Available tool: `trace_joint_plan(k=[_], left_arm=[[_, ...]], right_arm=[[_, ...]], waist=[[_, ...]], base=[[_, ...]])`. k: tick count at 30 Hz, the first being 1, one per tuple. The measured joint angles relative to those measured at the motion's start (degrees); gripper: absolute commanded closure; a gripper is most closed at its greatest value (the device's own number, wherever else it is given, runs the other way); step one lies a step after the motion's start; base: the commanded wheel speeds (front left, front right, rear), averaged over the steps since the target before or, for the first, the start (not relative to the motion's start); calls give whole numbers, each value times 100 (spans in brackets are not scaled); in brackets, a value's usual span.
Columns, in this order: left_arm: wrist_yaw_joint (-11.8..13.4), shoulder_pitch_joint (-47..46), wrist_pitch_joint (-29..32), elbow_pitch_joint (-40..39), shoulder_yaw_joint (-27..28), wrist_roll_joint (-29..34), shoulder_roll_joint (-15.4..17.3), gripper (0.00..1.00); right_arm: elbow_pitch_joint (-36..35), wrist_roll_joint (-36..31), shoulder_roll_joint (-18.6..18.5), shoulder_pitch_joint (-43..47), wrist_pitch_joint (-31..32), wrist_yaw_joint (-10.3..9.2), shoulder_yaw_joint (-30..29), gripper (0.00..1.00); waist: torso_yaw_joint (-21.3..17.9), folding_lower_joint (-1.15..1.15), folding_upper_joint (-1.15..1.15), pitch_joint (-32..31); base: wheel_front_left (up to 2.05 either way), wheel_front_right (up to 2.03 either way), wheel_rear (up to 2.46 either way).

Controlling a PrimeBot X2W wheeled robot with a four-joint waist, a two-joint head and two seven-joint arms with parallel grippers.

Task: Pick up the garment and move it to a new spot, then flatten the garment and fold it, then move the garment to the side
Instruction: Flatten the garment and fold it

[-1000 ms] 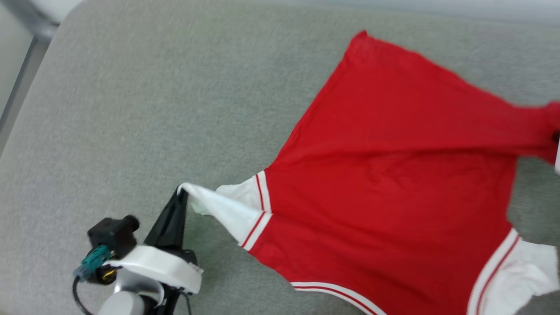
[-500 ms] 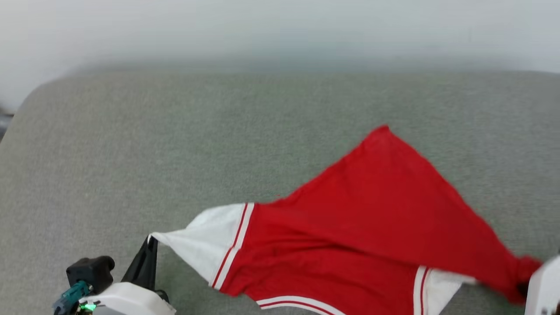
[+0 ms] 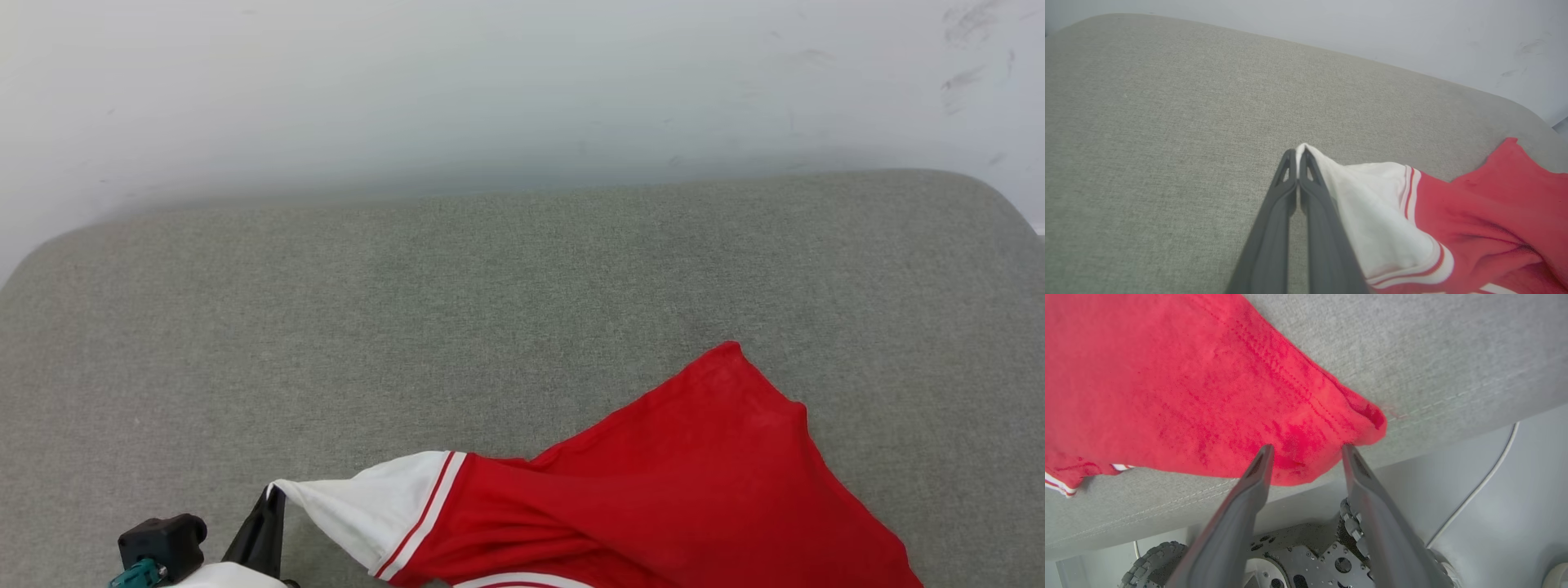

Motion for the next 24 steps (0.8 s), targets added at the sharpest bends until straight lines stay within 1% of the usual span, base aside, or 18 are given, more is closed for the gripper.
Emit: trace_joint_plan(k=[4,7,11,12,15,18,21,24], left_arm=[[8,29,37,-53,-30,-2,33,100],[16,25,51,-103,-64,-1,38,100],[25,-24,58,-144,-116,51,66,100],[31,-143,74,-208,-144,75,64,100],[42,-232,76,-266,-167,96,60,100],[22,-403,75,-350,-225,110,34,100],[-7,-614,70,-399,-288,154,15,100],[-40,-812,27,-426,-345,200,-25,100]], right_arm=[[203,105,8,-49,-1162,0,55,0],[313,119,8,-270,-2127,-1,68,0],[399,-73,9,-638,-3204,0,201,0],[547,-225,8,-1003,-3728,0,347,0],[791,-423,10,-1434,-3917,0,544,0],[1082,-537,-66,-1974,-3807,-1,849,0],[1396,-591,-347,-2539,-3307,-1,1251,0],[1728,-406,-664,-3111,-2424,-1,1639,0]], waist=[[-7,0,0,-41],[14,0,0,-37],[57,1,0,10],[99,0,0,83],[141,0,0,173],[192,1,0,308],[266,1,0,484],[352,2,0,689]], base=[[0,0,0],[0,0,0],[0,0,0],[0,0,0],[0,0,0],[0,0,0],[0,0,0],[0,0,0]])
